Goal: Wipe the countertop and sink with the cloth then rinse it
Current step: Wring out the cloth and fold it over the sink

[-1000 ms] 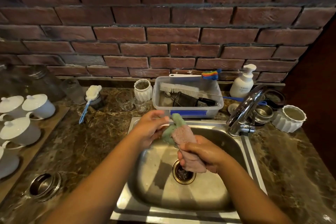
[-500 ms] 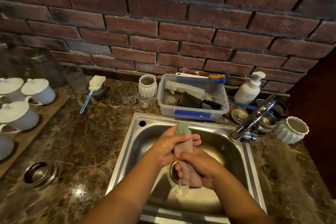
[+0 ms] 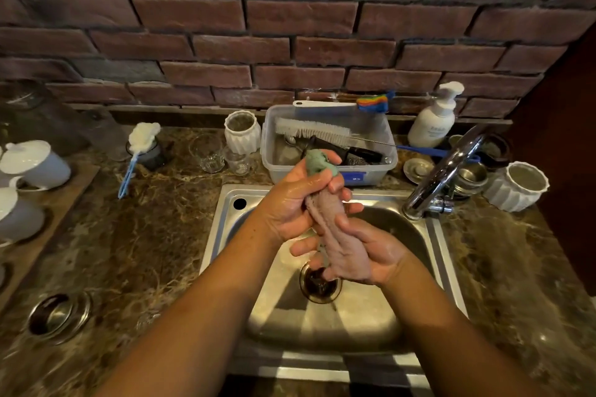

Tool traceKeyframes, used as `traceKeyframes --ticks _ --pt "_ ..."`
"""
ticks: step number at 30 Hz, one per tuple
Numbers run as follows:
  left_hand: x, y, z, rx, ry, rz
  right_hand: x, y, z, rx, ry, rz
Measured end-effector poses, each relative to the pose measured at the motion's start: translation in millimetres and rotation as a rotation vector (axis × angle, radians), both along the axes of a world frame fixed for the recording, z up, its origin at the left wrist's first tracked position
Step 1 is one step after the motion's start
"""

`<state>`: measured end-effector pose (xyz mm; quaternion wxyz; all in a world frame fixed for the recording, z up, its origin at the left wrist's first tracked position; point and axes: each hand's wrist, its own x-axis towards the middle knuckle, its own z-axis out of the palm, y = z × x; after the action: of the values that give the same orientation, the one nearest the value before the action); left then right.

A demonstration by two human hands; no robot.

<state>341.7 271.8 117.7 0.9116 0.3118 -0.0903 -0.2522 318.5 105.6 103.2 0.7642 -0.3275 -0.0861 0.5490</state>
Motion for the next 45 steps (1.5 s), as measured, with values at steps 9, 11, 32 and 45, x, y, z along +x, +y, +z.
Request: traceKeyframes --ticks 9,11,32,45 --pt "0 -4 -20 -0.059 0.168 -0.013 -1 1 12 -0.483 -0.262 -0.047" --pt "1 -6 -16 -0.017 0.21 -0.008 -4 5 24 -0.621 -0.48 -0.067" --pt "-9 -11 7 0.252 0.436 -0.006 -7 9 29 -1.032 -1.537 0.14" --pt "-10 0 44 -0.024 0.128 0.085 -16 2 47 -0.38 -0.272 -0.187"
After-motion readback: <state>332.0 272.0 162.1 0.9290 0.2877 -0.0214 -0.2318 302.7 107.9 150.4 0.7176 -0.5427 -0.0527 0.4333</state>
